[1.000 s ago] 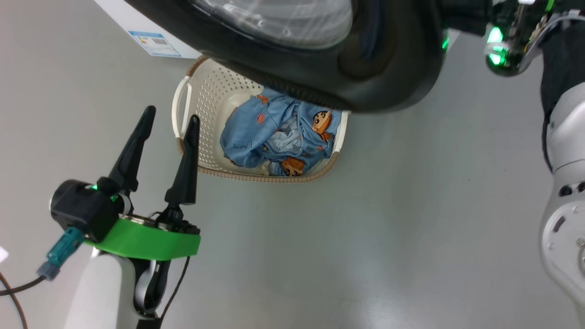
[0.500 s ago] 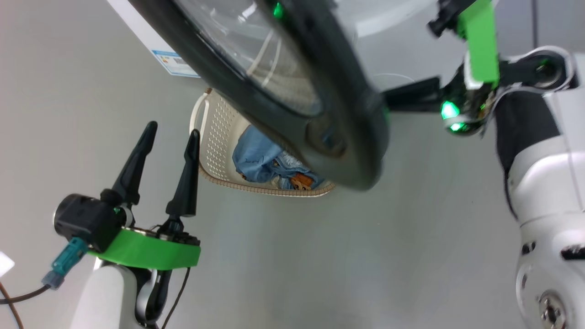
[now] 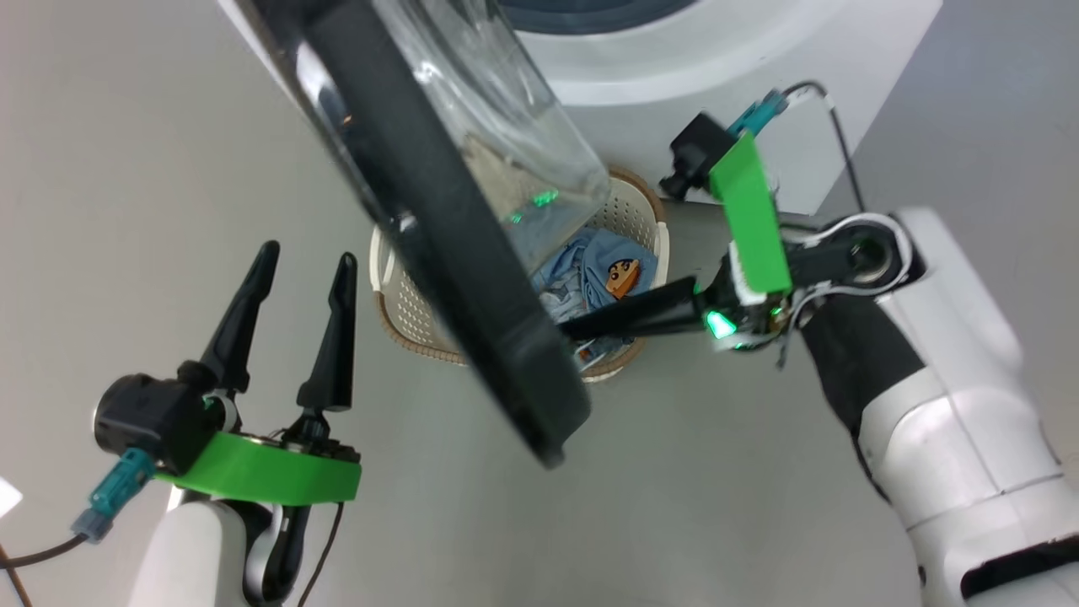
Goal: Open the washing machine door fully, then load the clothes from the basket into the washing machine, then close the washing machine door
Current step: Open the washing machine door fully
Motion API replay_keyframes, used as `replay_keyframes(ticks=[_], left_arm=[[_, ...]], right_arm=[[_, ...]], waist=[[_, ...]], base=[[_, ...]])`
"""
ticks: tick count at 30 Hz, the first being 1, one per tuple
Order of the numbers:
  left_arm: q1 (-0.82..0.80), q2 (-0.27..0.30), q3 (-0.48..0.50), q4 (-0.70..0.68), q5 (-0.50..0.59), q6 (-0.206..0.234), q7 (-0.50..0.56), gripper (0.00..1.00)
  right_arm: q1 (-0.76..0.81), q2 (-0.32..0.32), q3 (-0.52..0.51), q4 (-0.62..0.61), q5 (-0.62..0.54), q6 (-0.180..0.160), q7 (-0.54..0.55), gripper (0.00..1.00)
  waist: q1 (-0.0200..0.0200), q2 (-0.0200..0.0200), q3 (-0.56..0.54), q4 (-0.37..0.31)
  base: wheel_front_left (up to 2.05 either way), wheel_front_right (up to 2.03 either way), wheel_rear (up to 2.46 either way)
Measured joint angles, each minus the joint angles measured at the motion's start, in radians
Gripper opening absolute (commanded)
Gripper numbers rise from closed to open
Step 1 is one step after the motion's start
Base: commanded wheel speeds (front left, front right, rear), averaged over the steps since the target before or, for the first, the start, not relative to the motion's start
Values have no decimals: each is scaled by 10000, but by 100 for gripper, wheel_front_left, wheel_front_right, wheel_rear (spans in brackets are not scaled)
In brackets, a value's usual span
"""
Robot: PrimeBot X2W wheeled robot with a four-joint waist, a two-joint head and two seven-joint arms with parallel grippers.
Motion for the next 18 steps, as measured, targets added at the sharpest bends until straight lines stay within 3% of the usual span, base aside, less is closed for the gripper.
replay_keyframes(ticks=[9, 18], left_arm=[[35, 0, 117, 102, -69, 0, 0, 100], [158, 0, 184, 130, -71, 0, 0, 100]], right_arm=[[421, -10, 1720, -157, 1292, 0, -1110, 0], [435, -15, 2416, -104, 2042, 0, -2238, 0]], waist=[[0, 1, -184, 54], [0, 0, -283, -34]], base=[[0, 0, 0], [0, 0, 0]])
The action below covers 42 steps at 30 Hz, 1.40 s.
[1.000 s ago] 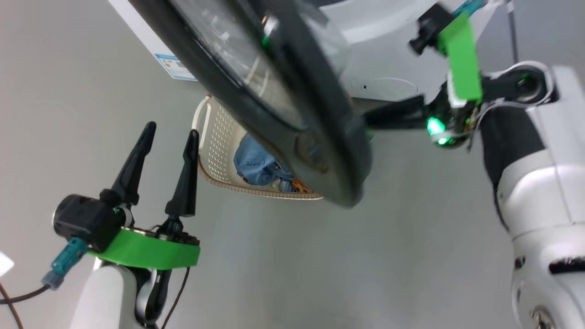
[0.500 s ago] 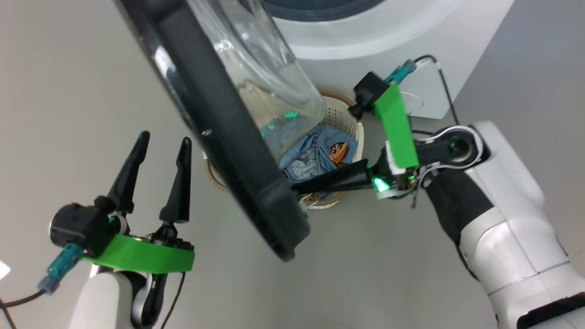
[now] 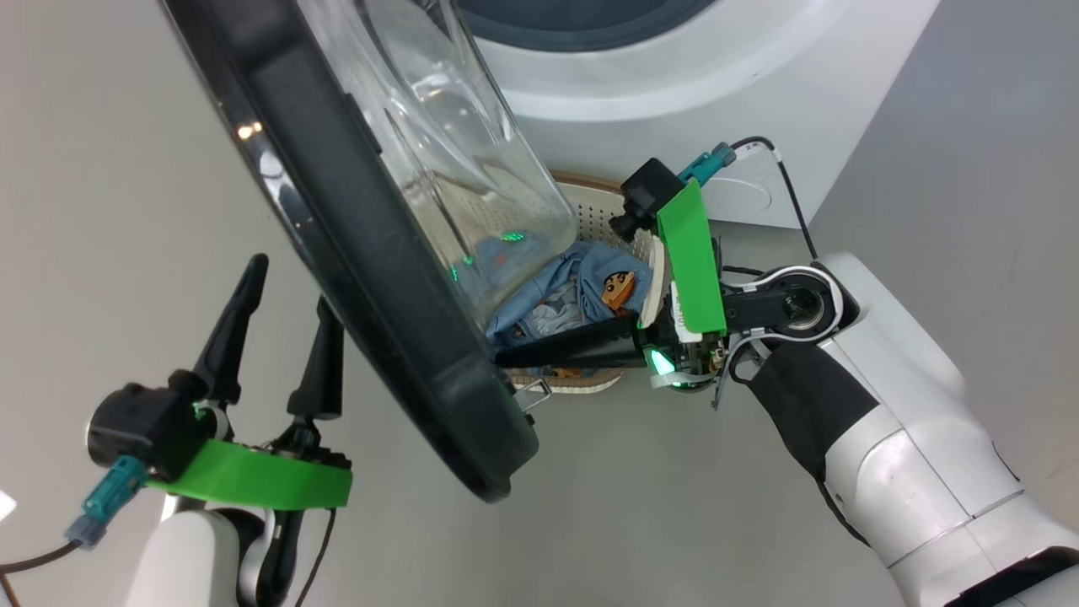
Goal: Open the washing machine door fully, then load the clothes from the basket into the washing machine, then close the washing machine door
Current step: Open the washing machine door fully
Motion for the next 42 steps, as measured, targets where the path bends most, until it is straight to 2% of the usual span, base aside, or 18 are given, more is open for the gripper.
replay_keyframes(ticks=[6, 19, 31, 37, 38, 39, 40, 42], left_arm=[[27, 0, 165, 151, 6, 0, 0, 100], [705, 6, 535, 339, 249, -161, 0, 100], [1300, 10, 894, 424, 295, -205, 0, 100], [1499, 15, 1060, 456, 295, -209, 0, 100], [1499, 15, 1072, 456, 295, -209, 0, 100], [1499, 15, 1089, 456, 295, -217, 2, 100], [1499, 15, 1101, 456, 295, -249, 0, 100], [1499, 17, 1143, 462, 293, -249, 0, 100]], right_arm=[[50, -178, -38, 6, 550, 0, -635, 0], [1258, -832, 155, -253, 1732, 0, -1641, 0], [2424, -1383, 410, -1475, 2941, 0, -3193, 0], [3025, -1697, 485, -2303, 3154, 0, -4125, 0], [3077, -1745, 466, -2458, 3154, 0, -4347, 6], [3108, -1818, 439, -2809, 3154, 0, -4667, 44], [3124, -1837, 380, -3012, 3152, -2, -4865, 99], [3243, -1843, 211, -3428, 3145, 0, -5333, 100]], waist=[[0, 0, -250, -130], [0, 0, -1205, -544], [0, 0, -1955, -1046], [0, 0, -2194, -1293], [0, 0, -2216, -1334], [1, 0, -2245, -1410], [1, 0, -2258, -1443], [0, 0, -2286, -1507]], base=[[0, 0, 0], [0, 0, 0], [0, 0, 0], [0, 0, 0], [0, 0, 0], [0, 0, 0], [0, 0, 0], [0, 0, 0]])
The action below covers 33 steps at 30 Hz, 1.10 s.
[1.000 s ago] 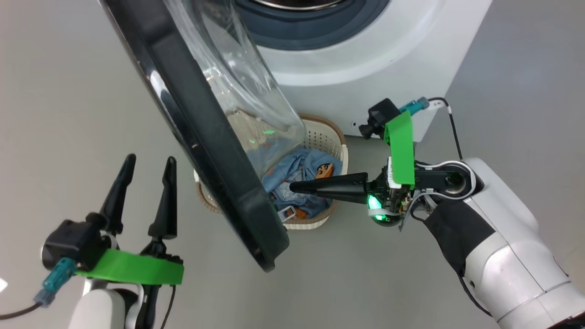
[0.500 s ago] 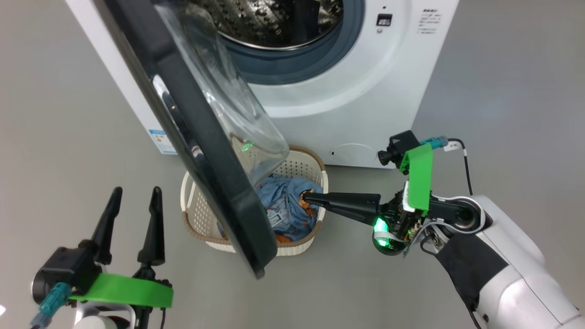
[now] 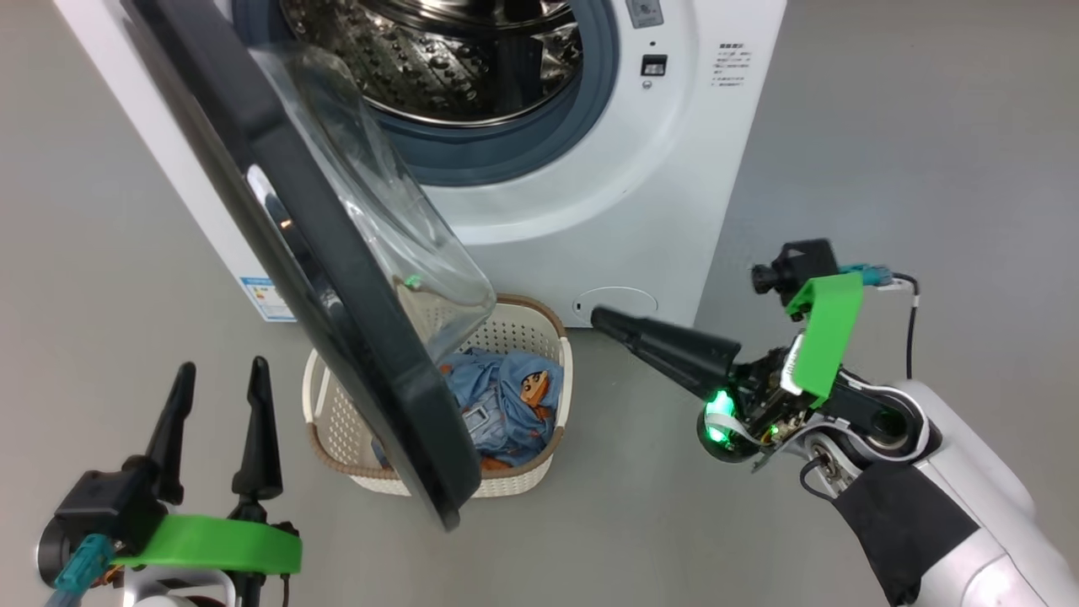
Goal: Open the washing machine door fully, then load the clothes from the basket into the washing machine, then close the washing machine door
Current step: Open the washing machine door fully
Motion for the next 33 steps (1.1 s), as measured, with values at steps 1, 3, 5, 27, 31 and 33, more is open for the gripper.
replay_keyframes(ticks=[1, 3, 5, 27, 31, 33], left_arm=[[3, 0, 10, 2, 0, 0, 0, 100], [21, 2, 10, 0, -2, 0, 0, 100], [65, 2, 12, 0, -2, 0, 0, 100], [115, 19, 100, -23, -21, 0, 0, 100], [142, 19, 153, -46, -21, 0, 0, 100], [145, 21, 194, -69, -21, 2, 2, 100]], right_arm=[[84, 0, -77, -159, -42, 0, -203, 100], [267, -8, -274, -431, -215, 0, -669, 100], [396, -25, -451, -700, -504, 0, -1072, 100], [788, -612, -782, -819, -8635, 0, -8544, 100], [788, -688, -704, -23, -9810, 0, -9267, 100], [791, -717, -859, 215, -10604, 0, -9379, 100]], waist=[[0, 0, -14, -27], [0, 0, -33, -76], [0, 0, -30, -101], [0, 0, 30, -255], [1, 0, -15, -331], [1, 0, -39, -371]], base=[[0, 0, 0], [0, 0, 0], [0, 0, 0], [0, 0, 0], [0, 0, 0], [0, 0, 0]])
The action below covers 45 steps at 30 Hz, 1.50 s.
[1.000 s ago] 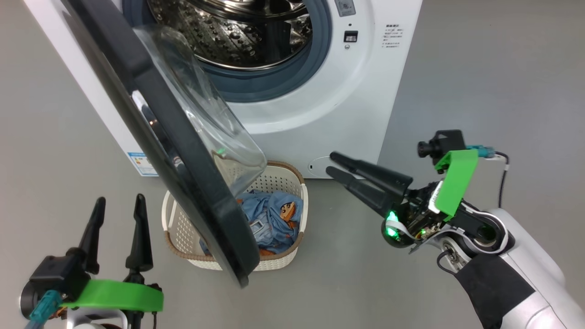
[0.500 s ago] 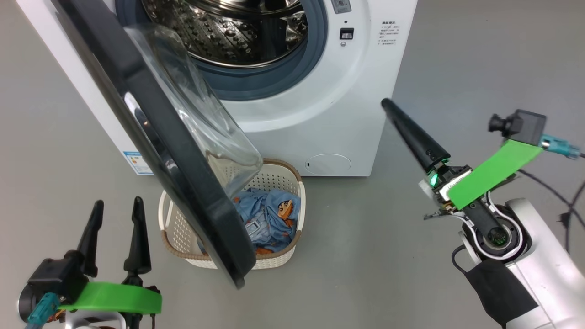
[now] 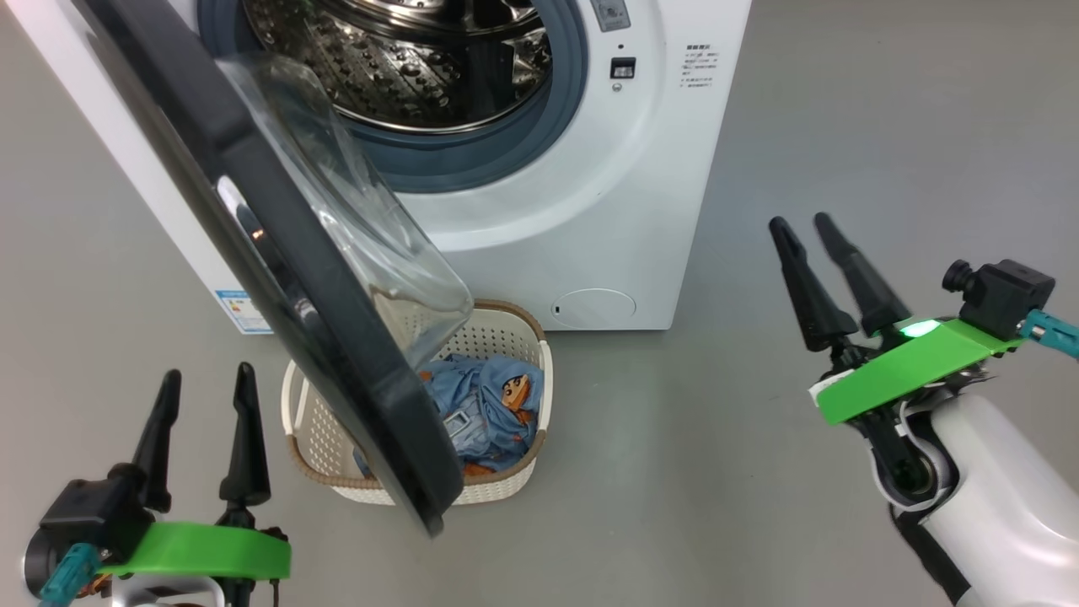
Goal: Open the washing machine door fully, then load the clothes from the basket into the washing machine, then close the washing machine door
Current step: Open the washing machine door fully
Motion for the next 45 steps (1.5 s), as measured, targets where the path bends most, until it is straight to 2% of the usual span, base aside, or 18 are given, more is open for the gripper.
replay_keyframes(ticks=[4, 8, 20, 27, 35, 45], left_arm=[[19, 0, 59, -115, 0, 4, 0, 100], [128, 2, 84, -190, 0, 13, -2, 100], [473, 6, 159, -351, 0, 178, 0, 100], [724, 35, 173, -495, 6, 267, -2, 100], [1066, 48, 69, -453, 102, 357, -2, 100], [1154, 54, -117, -146, 309, 355, 0, 100]], right_arm=[[178, 184, -838, -171, -2010, 0, -8, 100], [1162, 715, -1622, -646, -3616, 0, -8, 100], [3458, 1496, -3478, -1962, -6865, 0, -8, 100], [4441, 2165, -4199, -2232, -7683, 0, -8, 100], [4794, 2435, -4585, -2587, -8544, 0, -8, 100], [4992, 2571, -4567, -2562, -8717, 0, -8, 100]], waist=[[0, 0, -18, -87], [0, 0, -45, -166], [-1, 0, -166, -313], [-1, 0, -254, -355], [-1, 0, -393, -416], [0, 0, -577, -461]], base=[[0, 0, 0], [0, 0, 0], [0, 0, 0], [0, 0, 0], [0, 0, 0], [0, 0, 0]])
